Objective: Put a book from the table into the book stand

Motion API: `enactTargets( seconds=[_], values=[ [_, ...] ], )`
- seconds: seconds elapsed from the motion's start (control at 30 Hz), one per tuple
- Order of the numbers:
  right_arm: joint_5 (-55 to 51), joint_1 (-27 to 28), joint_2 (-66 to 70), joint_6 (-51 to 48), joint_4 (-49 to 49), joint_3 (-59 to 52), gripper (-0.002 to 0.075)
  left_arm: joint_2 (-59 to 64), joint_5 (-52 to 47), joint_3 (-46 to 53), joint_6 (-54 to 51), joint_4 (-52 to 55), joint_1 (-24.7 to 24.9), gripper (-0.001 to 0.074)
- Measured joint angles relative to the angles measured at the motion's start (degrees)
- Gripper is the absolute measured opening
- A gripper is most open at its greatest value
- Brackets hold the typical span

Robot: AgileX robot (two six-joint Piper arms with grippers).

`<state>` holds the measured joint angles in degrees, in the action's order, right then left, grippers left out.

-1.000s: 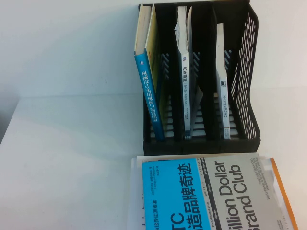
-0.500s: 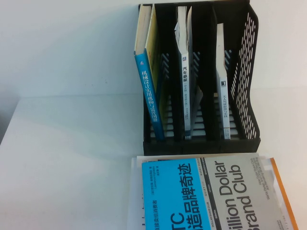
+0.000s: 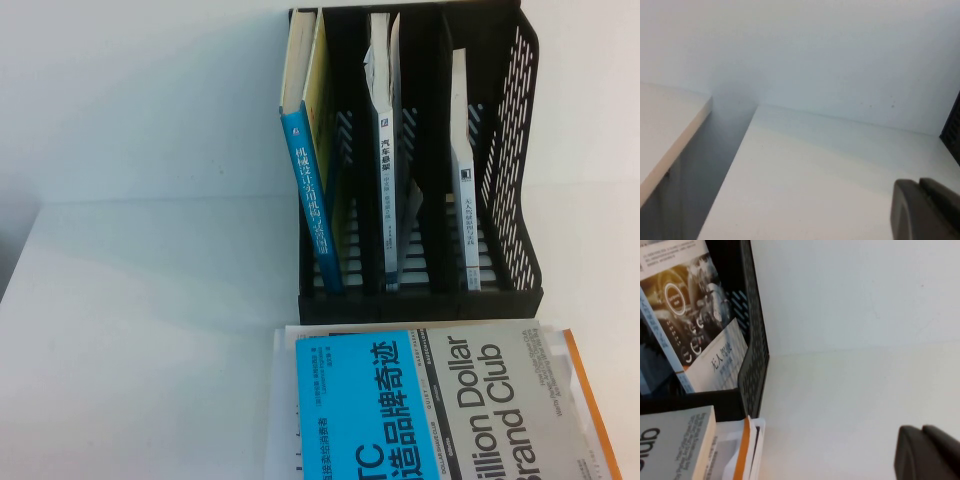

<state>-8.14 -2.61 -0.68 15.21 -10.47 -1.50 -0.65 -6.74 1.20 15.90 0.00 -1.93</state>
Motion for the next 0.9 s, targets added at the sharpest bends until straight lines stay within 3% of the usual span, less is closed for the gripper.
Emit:
enactTargets(
  seconds=[0.2, 0.4, 0.6, 0.77, 0.9],
  values=[
    [2.5, 0.0, 0.0, 2.9, 1.3, 0.0, -0.0003, 0.0, 4.1, 0.0, 10.6, -7.8, 0.0, -0.0004],
    [16.0, 0.0, 0.0, 9.4, 4.5, -0.1, -0.0004, 0.0, 11.4, 0.0, 20.5, -12.5, 0.0, -0.0004],
    [33.9, 0.0, 0.0, 15.5, 6.6, -0.1, -0.0003, 0.0, 19.6, 0.0, 25.3, -12.8, 0.0, -0.0004],
    [35.6, 0.0, 0.0, 17.9, 7.0, 5.3, -0.0003, 0.0, 30.8, -0.1, 27.7, -9.7, 0.0, -0.0004],
    [35.1, 0.0, 0.0, 13.0, 7.0, 14.7, -0.0004, 0.0, 27.0, -6.1, 26.4, -2.4, 0.0, -0.0004]
  ],
)
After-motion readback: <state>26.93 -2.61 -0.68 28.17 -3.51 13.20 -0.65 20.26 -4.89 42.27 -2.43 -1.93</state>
